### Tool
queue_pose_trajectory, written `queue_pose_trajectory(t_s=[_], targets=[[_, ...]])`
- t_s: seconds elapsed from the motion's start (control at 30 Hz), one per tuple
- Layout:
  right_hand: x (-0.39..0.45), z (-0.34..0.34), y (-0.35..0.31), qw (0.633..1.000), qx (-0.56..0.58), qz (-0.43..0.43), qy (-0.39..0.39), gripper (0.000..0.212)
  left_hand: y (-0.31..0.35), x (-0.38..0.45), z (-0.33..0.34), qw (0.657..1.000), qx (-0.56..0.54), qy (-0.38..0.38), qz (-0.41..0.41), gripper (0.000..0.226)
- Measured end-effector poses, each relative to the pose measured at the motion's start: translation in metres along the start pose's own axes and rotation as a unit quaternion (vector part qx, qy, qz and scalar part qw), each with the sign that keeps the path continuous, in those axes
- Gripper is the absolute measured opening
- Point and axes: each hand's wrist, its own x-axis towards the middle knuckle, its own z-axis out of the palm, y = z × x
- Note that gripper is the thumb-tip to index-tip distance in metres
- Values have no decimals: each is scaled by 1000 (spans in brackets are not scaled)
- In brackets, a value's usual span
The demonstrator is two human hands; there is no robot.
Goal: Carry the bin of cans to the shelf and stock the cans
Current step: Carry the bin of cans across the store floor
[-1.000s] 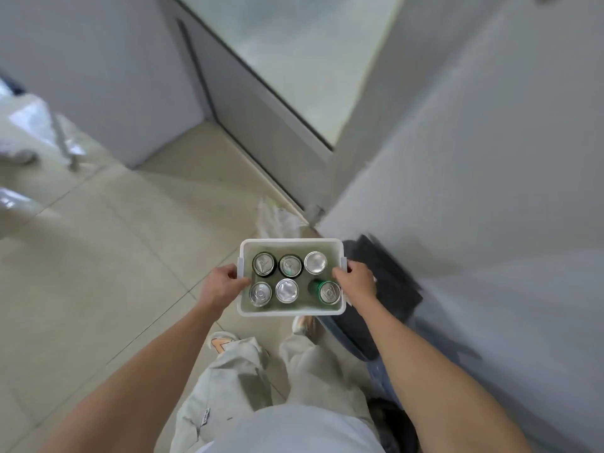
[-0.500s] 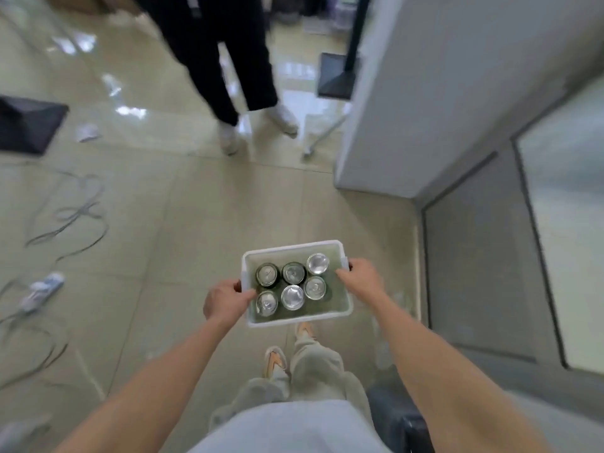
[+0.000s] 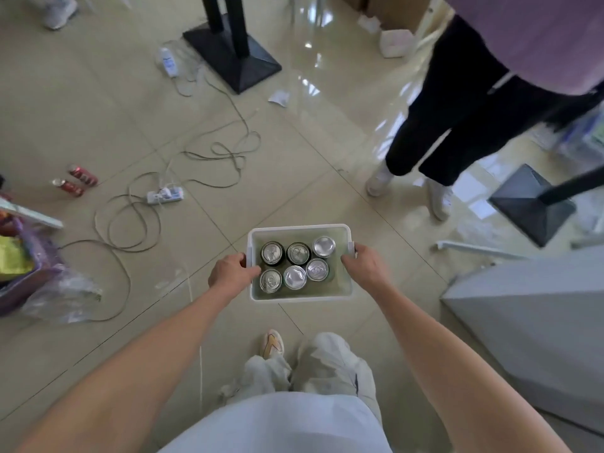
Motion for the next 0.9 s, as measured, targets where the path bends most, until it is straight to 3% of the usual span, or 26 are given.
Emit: queue_pose_trajectory(t_s=[0.4, 0.73, 0.9], targets=[[189, -23, -201, 988, -40, -73, -133, 22, 33, 143, -119, 987, -87, 9, -137, 25], [330, -20, -363, 981, -67, -60, -170, 18, 52, 298, -215, 980, -101, 16, -170, 26], [421, -29, -471, 957, -157, -86, -227, 19, 70, 388, -270, 969, -134, 35, -203, 24]])
